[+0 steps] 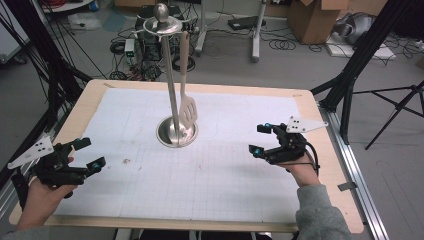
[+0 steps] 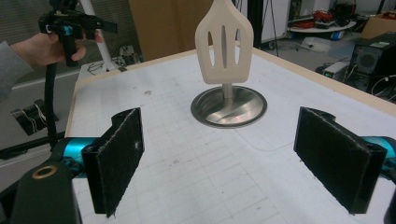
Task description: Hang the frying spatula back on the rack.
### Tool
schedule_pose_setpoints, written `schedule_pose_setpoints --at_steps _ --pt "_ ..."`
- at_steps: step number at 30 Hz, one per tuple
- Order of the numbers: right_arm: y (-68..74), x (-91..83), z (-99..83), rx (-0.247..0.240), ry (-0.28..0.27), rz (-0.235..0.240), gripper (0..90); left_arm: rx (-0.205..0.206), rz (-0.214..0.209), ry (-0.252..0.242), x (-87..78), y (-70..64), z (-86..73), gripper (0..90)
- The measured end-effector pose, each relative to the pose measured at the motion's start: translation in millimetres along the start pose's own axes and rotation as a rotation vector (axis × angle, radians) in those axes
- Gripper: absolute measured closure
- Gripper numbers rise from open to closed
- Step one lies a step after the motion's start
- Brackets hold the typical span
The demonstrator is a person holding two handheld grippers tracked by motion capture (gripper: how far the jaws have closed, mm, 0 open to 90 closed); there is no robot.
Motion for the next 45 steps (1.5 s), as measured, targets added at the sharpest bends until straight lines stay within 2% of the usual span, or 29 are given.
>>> schedule_pose_setpoints --at_steps 5,8,19,32,37,45 --pt "-0.6 -4.2 -4.1 -0.004 -0.011 -0.004 15.1 0.002 -0.003 0.002 0.2 -0.5 -0.3 1.8" --pt "-2.8 -8.0 -10.9 0.005 0.002 -0.016 15.0 0.001 -0.002 0.001 0.3 -0.6 -0.3 1.8" --pt "-13.2 -26.8 -19.9 0.029 -0.020 -0.059 15.0 -0.004 -0.001 0.004 0.2 0.2 -2.0 1.8" --pt "-13.9 -42.4 -30.6 0.043 -0.019 -0.097 15.1 -0.001 0.000 0.006 -0.2 0.7 -2.8 1.8" --pt "-15.8 -48.5 -35.4 0.036 -0.025 -0.108 15.1 -0.002 0.002 0.010 0.5 0.8 -4.6 1.8" --pt "-23.9 -63.2 -43.2 0.060 -0.053 -0.150 15.1 0.006 0.007 0.014 3.0 0.8 -6.9 1.8"
Point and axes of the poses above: each handheld gripper's, and its own axes: x roughly forward along the jaws, z roughly out of its top, y roughly to its left, the point moved 10 cm from there along x, roughly forward along the jaws, and after that the axes turned 9 degrees about -y, right-handed, at the moved point
